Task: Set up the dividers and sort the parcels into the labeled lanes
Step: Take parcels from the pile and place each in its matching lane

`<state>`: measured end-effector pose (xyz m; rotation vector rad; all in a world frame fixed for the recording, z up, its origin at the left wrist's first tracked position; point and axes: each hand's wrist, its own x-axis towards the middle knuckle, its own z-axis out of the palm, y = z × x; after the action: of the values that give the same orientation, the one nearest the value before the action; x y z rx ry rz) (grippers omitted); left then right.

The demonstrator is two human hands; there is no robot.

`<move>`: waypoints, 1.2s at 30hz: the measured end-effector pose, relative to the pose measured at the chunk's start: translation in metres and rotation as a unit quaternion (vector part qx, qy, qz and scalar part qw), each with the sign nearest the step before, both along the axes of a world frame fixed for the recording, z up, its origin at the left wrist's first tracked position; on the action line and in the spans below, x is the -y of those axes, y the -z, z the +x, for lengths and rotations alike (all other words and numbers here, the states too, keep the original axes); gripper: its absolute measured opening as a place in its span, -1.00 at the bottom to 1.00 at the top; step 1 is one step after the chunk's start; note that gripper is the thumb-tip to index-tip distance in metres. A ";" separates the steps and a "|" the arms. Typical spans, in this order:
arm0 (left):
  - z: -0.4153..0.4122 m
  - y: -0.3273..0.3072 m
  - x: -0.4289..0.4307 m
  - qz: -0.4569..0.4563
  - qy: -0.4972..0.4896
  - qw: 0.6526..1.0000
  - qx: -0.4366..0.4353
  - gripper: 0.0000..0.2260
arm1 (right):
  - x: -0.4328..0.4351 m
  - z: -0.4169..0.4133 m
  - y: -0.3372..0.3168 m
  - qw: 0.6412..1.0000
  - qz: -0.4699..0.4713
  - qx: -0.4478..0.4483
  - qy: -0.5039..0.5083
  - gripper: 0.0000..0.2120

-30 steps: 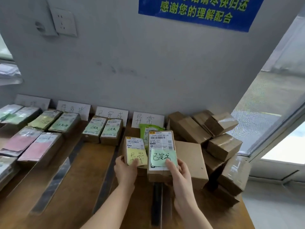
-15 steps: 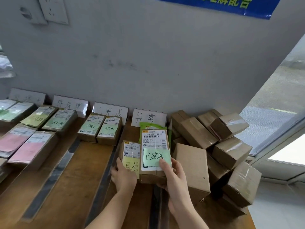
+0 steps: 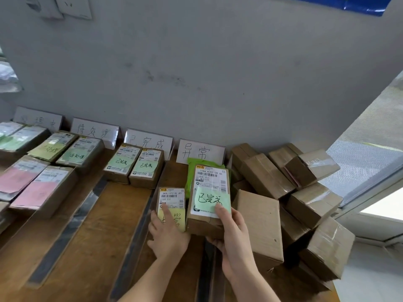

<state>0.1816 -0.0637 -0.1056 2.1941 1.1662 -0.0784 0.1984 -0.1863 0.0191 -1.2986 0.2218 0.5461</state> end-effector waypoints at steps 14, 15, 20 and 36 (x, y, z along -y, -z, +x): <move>-0.043 0.007 0.011 0.032 0.083 0.996 0.002 -0.15 | -0.009 -0.002 -0.005 0.998 0.035 -0.014 0.042 -0.65; -0.045 0.008 0.013 0.034 0.094 0.995 0.001 -0.15 | -0.008 -0.002 -0.006 0.998 0.036 -0.014 0.045 -0.66; -0.038 0.006 0.024 0.031 0.151 0.988 0.005 -0.16 | -0.007 -0.003 -0.004 0.998 0.040 -0.016 0.052 -0.67; -0.035 0.002 0.026 0.053 0.130 0.990 0.032 -0.24 | -0.017 -0.003 0.008 1.000 0.012 -0.006 0.004 -0.65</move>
<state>0.1468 -0.0900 -0.1073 2.4146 0.8623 -0.0570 0.1956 -0.1693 0.0110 -1.2712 0.2292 0.5483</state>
